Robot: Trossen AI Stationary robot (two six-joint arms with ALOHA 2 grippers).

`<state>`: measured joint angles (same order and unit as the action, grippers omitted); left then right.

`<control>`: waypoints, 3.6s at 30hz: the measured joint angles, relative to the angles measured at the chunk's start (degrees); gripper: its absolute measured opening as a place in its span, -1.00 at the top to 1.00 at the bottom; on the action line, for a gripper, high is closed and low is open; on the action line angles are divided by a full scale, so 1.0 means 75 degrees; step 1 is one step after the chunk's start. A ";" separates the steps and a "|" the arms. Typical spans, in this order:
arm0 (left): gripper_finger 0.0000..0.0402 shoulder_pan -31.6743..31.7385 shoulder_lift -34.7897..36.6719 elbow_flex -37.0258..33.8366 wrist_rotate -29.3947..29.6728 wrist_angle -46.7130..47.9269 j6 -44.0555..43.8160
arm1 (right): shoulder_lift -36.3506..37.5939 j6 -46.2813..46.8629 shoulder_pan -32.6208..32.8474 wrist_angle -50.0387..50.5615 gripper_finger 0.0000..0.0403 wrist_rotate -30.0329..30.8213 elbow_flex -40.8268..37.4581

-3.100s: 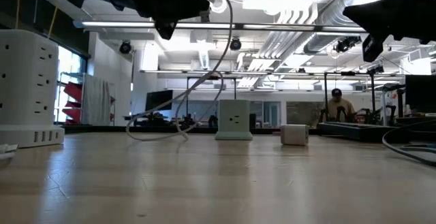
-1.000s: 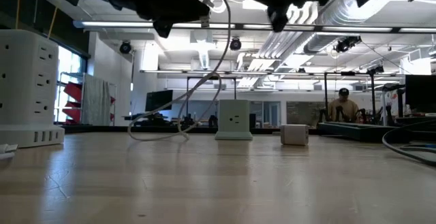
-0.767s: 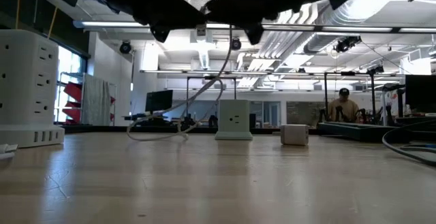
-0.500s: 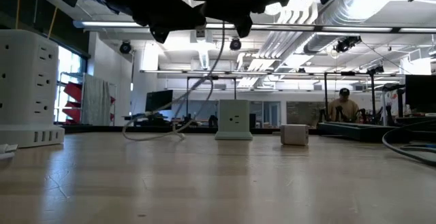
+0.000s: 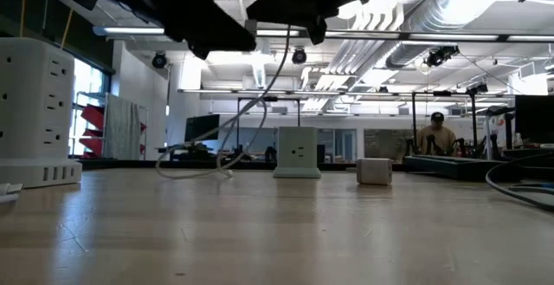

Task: Insert USB
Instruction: Insert the white USB cable into the top white outlet extension

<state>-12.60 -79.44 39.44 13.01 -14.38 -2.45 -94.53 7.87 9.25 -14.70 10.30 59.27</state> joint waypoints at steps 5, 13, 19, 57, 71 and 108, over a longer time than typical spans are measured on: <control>0.51 -0.0079 0.0000 -0.0003 0.0684 0.0347 -0.0036 | 0.0141 -0.0040 0.0134 -0.0073 1.00 0.0172 0.0003; 0.49 -0.0201 -0.0218 -0.0005 0.1242 -0.0293 0.0019 | 0.0161 -0.0055 0.0230 -0.0020 1.00 0.0404 0.0000; 0.49 -0.0236 -0.0486 -0.0009 0.1291 -0.0792 0.0161 | 0.0161 -0.0047 0.0238 -0.0010 1.00 0.0400 -0.0006; 1.00 -0.0332 -0.0522 -0.0015 0.1365 -0.1000 0.0363 | 0.0158 -0.0483 0.0219 0.0600 0.96 0.0406 -0.0003; 1.00 -0.0335 -0.0507 0.0000 0.1341 -0.1206 0.0362 | 0.0132 -0.0681 0.0166 0.1106 0.43 0.0688 -0.0020; 0.93 -0.0323 -0.0515 -0.0009 0.4179 0.1111 0.0145 | 0.0394 0.2736 -0.1096 0.2728 0.99 0.1446 -0.0006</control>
<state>-15.03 -83.30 39.37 44.35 -6.05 -1.37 -91.57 28.39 1.04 5.76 21.15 59.22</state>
